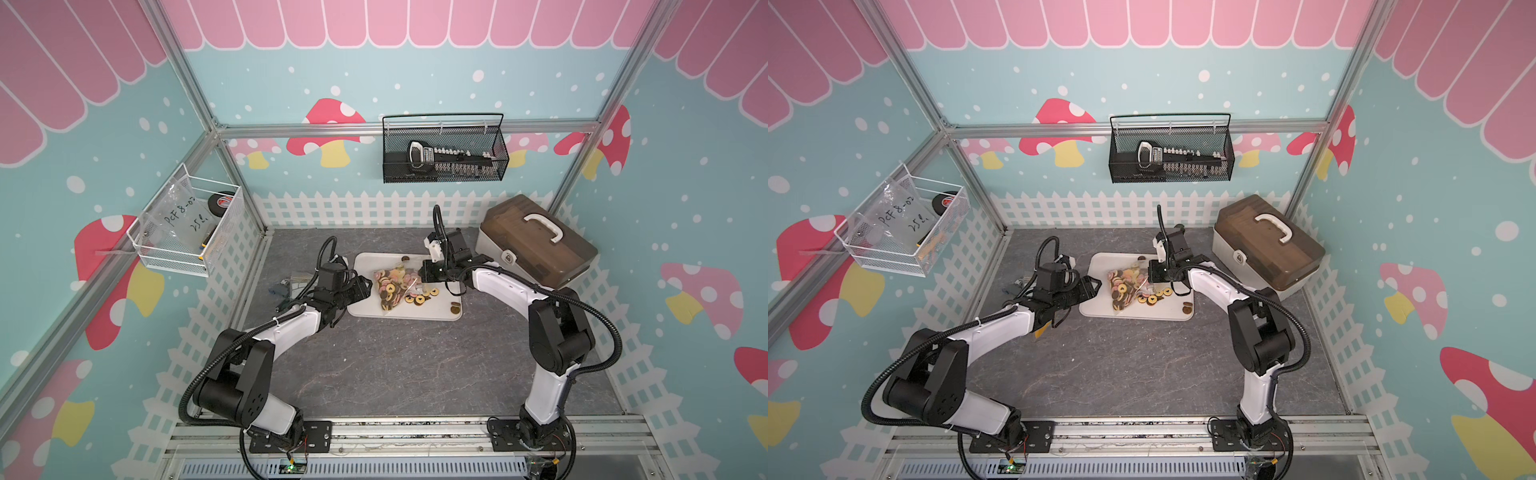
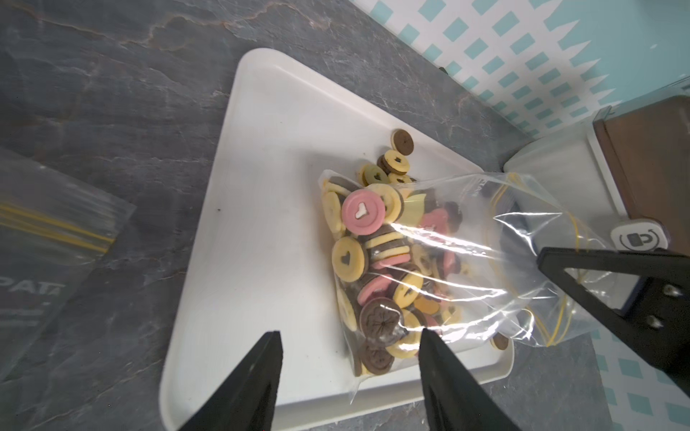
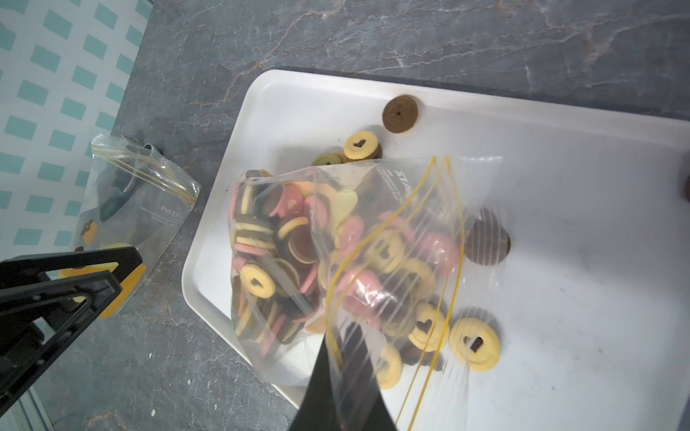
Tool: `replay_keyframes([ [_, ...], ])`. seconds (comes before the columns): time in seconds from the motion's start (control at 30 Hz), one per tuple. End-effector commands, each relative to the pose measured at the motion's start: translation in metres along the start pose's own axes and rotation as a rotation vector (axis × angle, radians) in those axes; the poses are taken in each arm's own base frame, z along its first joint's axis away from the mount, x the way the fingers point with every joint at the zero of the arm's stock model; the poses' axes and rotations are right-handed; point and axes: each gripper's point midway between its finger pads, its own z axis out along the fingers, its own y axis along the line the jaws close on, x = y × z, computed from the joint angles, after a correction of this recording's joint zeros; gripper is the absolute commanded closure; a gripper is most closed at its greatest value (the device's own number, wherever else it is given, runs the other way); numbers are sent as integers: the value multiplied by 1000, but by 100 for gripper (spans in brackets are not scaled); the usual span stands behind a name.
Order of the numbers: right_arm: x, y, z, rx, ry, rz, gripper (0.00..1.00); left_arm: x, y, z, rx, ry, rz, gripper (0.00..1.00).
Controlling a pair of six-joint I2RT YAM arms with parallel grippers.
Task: Pour cookies out of the ziploc bag
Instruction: 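Pour the cookies out of the ziploc bag onto the tray.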
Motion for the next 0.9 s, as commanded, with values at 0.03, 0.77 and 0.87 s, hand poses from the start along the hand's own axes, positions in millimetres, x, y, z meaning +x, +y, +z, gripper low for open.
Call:
replay_keyframes([
  [0.03,-7,-13,-10,-17,-49,53,100,-16,-15,3,39,-46,4,43],
  [0.77,1,-10,-28,-103,-88,47,64,23,-24,64,67,106,0,56],
  [0.87,3,-12,-32,-93,-92,42,63,26,-21,69,52,126,-2,56],
])
